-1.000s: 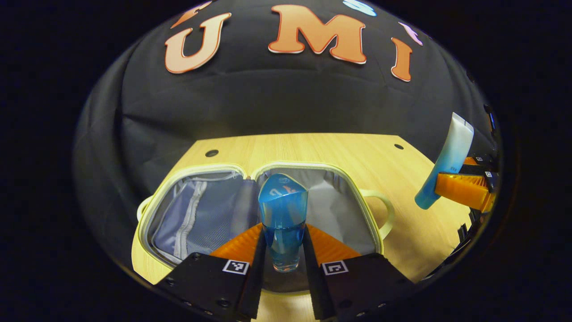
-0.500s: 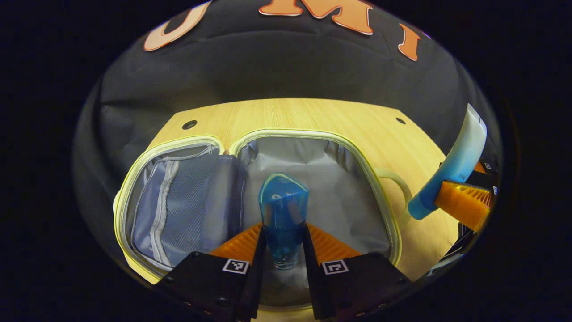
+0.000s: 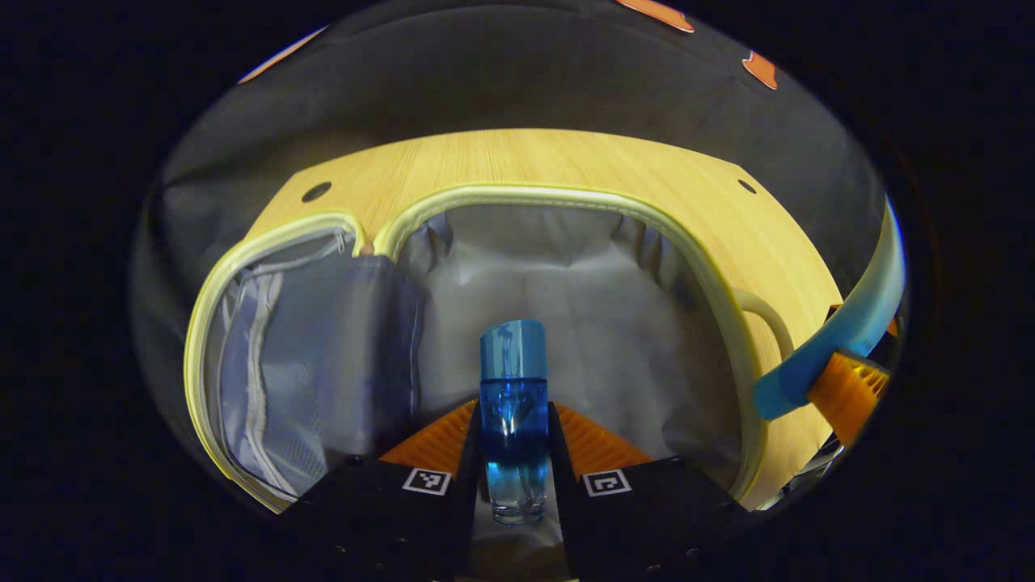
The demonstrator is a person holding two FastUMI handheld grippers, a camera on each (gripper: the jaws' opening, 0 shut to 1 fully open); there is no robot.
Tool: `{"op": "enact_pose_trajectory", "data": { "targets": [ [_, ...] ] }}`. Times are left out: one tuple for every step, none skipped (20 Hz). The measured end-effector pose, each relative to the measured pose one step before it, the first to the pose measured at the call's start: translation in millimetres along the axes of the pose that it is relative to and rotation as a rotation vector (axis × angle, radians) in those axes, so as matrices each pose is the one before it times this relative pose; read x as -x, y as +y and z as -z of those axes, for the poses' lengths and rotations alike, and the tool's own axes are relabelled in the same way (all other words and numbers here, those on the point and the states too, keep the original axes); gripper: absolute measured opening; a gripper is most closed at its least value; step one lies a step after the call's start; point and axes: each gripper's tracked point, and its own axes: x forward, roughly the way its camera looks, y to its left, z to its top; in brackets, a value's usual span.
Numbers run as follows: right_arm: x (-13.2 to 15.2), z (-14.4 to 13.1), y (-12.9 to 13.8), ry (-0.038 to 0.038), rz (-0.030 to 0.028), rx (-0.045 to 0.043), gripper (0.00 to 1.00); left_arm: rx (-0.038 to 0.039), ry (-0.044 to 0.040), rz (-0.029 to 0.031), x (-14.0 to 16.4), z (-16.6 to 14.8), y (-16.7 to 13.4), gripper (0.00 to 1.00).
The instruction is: First open the suitcase, pack the skin care products into it, and then close the suitcase.
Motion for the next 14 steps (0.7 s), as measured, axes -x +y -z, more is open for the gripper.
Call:
{"op": "enact_pose_trajectory", "data": {
  "targets": [
    [-2.34, -0.47, 2.32, 0.00824, 0.00062, -0.00033, 0.42, 0.00708, -0.03148, 0.00604, 0.24, -4.26, 1.16, 0.46],
    [-1.31, -0.79, 1.97, 0.00654, -0.00214, -0.00064, 0.42, -0.00268, 0.00115, 0.02515, 0.55, -0.13, -2.46, 0.46],
    [-0.72, 0.47, 2.56, 0.00496, -0.0075, -0.00262, 0.42, 0.0, -0.01591, 0.0195, 0.02, -1.13, -2.57, 0.46],
    [-2.19, 1.68, 3.18, 0.01141, -0.00208, 0.00107, 0.42, 0.00069, -0.01955, 0.0206, 3.04, -0.23, -4.3, 0.5],
    [-1.86, 4.03, 1.67, 0.01276, -0.0022, 0.00584, 0.42, -0.00476, -0.02981, -0.01271, 8.29, -5.13, -0.04, 0.6],
    [-1.67, 2.43, 2.88, 0.01142, -0.0013, 0.00771, 0.42, -0.00256, -0.03888, -0.00355, 6.13, -5.77, 2.41, 0.67],
    [-3.78, 0.71, 3.79, 0.01515, -0.00725, 0.00539, 0.42, -0.00322, -0.03311, -0.02313, 10.27, -5.05, 7.49, 0.75],
    [-3.91, 0.6, 4.35, 0.00839, -0.00955, -0.00307, 0.42, -0.00573, -0.03834, -0.00281, 8.7, -4.25, 3.1, 0.78],
    [-4.02, 2.68, 5.71, 0.01531, -0.01294, -0.01061, 0.42, -0.00482, -0.03136, -0.01402, 14.83, -5.83, 5.46, 0.79],
    [-4.42, 4.07, 6.36, 0.01605, -0.0101, -0.00819, 0.42, -0.00255, -0.04493, -0.01555, 14.12, -8.38, 9.42, 0.79],
    [-3.21, 4.65, 5.02, 0.01287, -0.00363, -0.00157, 0.42, -0.00408, -0.03193, -0.02209, 11.42, -4.38, 11.9, 0.8],
    [-5.04, 2.41, 4.12, 0.01633, -0.00233, 0.00093, 0.42, -0.00654, -0.02747, -0.02277, 10.63, -5.17, 13.79, 0.82],
    [-5.54, 2.5, 3.09, 0.01384, -0.00252, -0.00161, 0.42, -0.0024, -0.0195, -0.03147, 11.55, -4.59, 14.09, 0.83],
    [-5.7, 2.46, 1.6, 0.01509, -0.00101, -0.0036, 0.42, 0.00644, -0.01728, -0.02664, 11.55, -5.24, 17.37, 0.83]
  ]
}}
